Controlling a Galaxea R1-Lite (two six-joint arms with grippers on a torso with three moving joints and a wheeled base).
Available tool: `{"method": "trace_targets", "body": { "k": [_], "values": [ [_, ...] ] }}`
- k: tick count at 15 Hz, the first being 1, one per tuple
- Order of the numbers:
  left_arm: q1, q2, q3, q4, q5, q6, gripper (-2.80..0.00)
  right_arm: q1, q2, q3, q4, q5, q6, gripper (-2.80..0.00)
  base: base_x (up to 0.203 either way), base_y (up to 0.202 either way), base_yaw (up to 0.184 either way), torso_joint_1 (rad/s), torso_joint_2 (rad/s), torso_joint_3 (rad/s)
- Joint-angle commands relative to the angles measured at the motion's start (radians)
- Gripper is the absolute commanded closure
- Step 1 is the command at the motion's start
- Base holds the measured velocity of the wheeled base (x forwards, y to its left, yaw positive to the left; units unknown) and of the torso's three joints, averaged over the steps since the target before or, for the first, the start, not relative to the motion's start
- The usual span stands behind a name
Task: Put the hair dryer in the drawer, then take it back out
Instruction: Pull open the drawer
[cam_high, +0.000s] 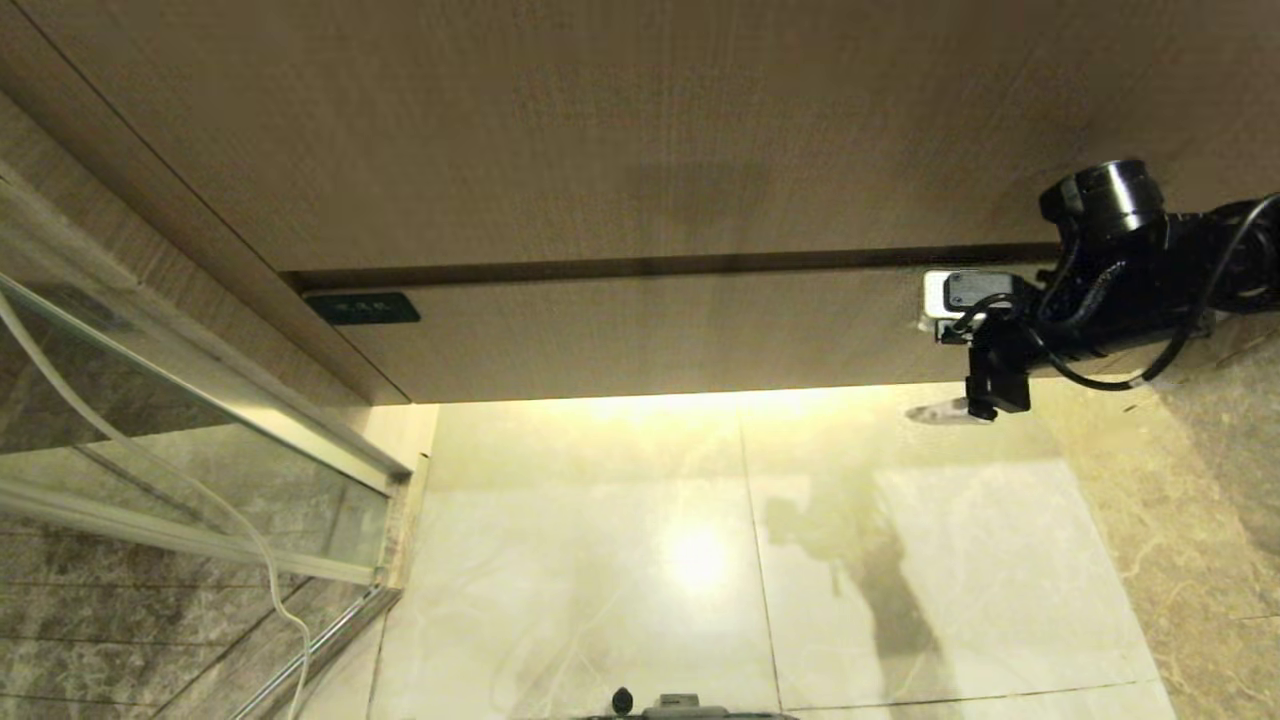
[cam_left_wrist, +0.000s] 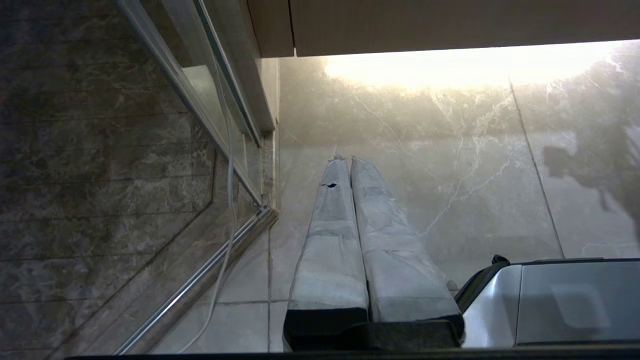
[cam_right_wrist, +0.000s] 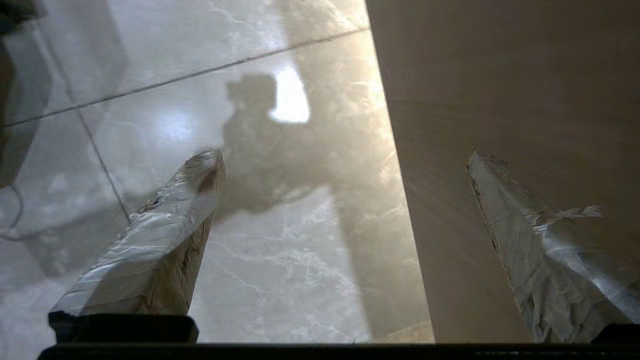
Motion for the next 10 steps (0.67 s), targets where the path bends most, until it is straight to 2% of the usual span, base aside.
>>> {"method": "trace_targets", "body": {
  "k": [1, 5, 10],
  "values": [
    [0.000, 0.002, -0.001, 0.000, 0.001, -0.001, 0.00, -0.001, -0.017, 0.003, -0.009, 0.011, -0.008, -2.80, 0.000, 0.000, 0.000, 0.000, 0.00, 0.000],
    [0.000, 0.001, 0.001, 0.000, 0.001, -0.001, 0.00, -0.001, -0.069, 0.037, -0.023, 0.016, -0.005, -2.80, 0.000, 0.000, 0.000, 0.000, 0.00, 0.000],
    [0.000, 0.000, 0.001, 0.000, 0.000, -0.001, 0.00, 0.002, -0.170, 0.160, -0.085, 0.029, 0.002, -2.80, 0.000, 0.000, 0.000, 0.000, 0.00, 0.000]
  ]
}}
